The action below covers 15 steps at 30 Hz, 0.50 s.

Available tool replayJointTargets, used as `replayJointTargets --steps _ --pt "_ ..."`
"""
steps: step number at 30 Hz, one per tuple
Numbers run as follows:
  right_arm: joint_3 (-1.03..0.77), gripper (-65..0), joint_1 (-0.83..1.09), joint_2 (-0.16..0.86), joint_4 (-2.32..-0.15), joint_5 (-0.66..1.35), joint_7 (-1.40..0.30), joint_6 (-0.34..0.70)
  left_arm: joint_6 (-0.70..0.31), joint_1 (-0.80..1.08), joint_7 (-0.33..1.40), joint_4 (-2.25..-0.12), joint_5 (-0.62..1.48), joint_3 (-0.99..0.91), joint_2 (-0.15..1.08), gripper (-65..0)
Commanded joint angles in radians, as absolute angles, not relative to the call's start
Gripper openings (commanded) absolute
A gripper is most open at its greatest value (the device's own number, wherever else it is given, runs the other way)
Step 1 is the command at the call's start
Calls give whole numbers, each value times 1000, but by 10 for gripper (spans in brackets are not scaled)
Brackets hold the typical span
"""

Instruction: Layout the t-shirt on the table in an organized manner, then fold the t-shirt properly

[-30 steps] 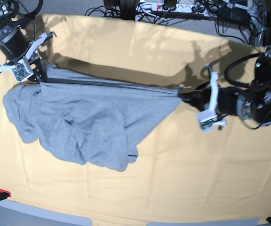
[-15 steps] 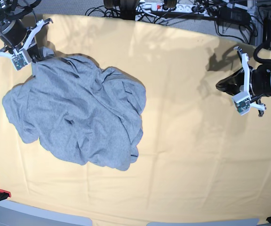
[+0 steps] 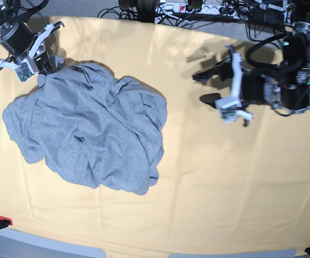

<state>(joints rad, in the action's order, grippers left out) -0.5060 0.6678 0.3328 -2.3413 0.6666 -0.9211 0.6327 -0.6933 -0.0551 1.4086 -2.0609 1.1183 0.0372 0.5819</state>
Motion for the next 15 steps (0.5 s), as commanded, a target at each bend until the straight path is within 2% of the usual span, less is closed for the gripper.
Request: replayJointTargets --steps 1,6,12,15 --pt "-511 -650 671 344 -2356 680 -902 633 -698 -83 1360 -2073 1081 68 579 -303" --pt "-511 -650 671 344 -2356 680 -902 633 -698 -148 1274 -2064 852 247 496 -303" --pt "-511 -650 673 344 -2356 676 -902 628 -698 -227 1230 -1927 739 369 391 -303" --pt "-511 -650 673 344 -2356 677 -902 628 -698 -276 1230 -1817 746 393 331 -303"
